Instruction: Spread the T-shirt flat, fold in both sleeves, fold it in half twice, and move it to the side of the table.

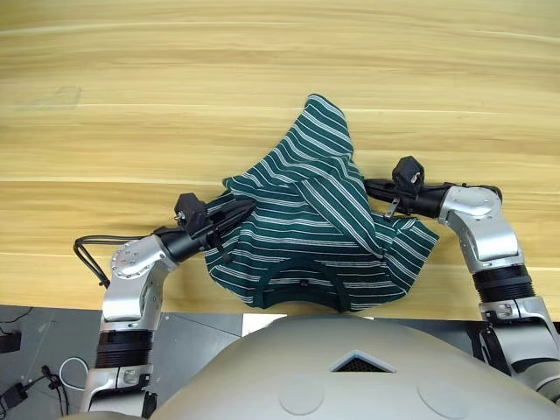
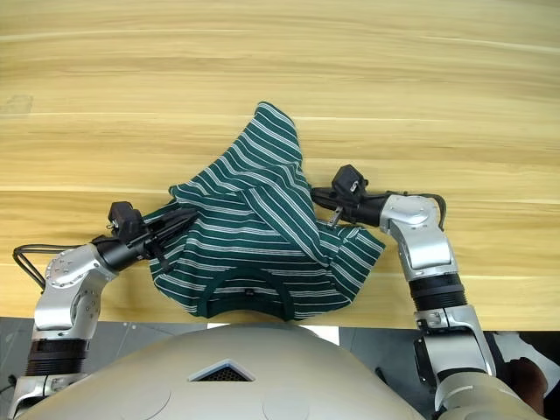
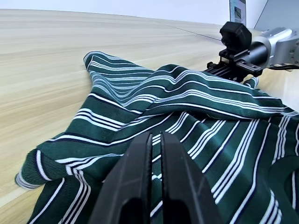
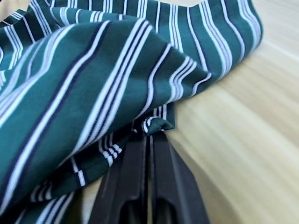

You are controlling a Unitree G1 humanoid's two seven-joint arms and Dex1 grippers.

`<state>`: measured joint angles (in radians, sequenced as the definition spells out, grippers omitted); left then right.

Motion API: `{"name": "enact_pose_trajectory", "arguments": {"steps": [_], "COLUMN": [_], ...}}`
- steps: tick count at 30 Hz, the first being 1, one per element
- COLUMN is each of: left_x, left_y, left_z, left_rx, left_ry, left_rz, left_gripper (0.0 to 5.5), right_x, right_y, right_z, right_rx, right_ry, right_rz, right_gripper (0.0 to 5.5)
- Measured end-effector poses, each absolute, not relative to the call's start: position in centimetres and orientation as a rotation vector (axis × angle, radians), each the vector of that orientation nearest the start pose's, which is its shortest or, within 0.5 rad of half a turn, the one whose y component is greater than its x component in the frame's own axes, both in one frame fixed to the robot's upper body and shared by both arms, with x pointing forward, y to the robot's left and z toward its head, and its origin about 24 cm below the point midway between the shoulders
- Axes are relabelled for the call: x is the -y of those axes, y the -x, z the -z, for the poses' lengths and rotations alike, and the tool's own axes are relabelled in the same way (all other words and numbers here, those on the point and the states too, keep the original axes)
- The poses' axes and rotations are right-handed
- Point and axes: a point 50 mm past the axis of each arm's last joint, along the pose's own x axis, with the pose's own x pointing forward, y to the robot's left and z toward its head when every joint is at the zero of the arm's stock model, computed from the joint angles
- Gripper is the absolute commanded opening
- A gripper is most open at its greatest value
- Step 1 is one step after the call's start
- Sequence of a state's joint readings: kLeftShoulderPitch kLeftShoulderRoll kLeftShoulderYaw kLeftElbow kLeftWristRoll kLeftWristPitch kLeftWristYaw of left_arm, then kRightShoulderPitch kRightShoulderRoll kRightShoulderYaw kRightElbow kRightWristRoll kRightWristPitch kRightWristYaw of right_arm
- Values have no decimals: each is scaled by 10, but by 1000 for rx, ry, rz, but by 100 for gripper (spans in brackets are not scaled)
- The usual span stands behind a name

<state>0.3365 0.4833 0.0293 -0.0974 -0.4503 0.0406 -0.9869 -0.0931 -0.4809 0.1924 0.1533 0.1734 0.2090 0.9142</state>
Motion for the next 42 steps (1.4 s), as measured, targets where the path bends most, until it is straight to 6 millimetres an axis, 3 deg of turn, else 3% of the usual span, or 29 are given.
{"name": "enact_pose_trajectory", "arguments": {"steps": [3, 5, 13, 23, 29, 33, 36, 38, 42], "left_x": [-211, -210, -205, -196, -187, -187, -187, -187, -188], "left_y": [-162, -163, -168, -170, -173, -174, -174, -174, -174], "left_z": [-19, -19, -21, -17, -18, -17, -18, -18, -19], "left_rx": [-268, -263, -237, -239, -219, -218, -216, -215, -209], "left_ry": [92, 91, 92, 114, 121, 122, 122, 122, 119], "left_rz": [899, 894, 906, 932, 965, 967, 967, 967, 965], "left_gripper": [31, 31, 31, 31, 31, 31, 31, 31, 31], "right_x": [192, 208, 230, 238, 217, 215, 221, 230, 253], "right_y": [-257, -277, -325, -359, -361, -359, -360, -365, -377], "right_z": [-24, -43, -96, -102, -62, -46, -44, -53, -93], "right_rx": [-415, -350, -192, -185, -307, -386, -387, -338, -192], "right_ry": [202, 249, 384, 506, 524, 565, 670, 747, 865], "right_rz": [-925, -847, -715, -547, -552, -543, -441, -341, -162], "right_gripper": [2, 2, 2, 2, 2, 2, 58, 95, 166]}}
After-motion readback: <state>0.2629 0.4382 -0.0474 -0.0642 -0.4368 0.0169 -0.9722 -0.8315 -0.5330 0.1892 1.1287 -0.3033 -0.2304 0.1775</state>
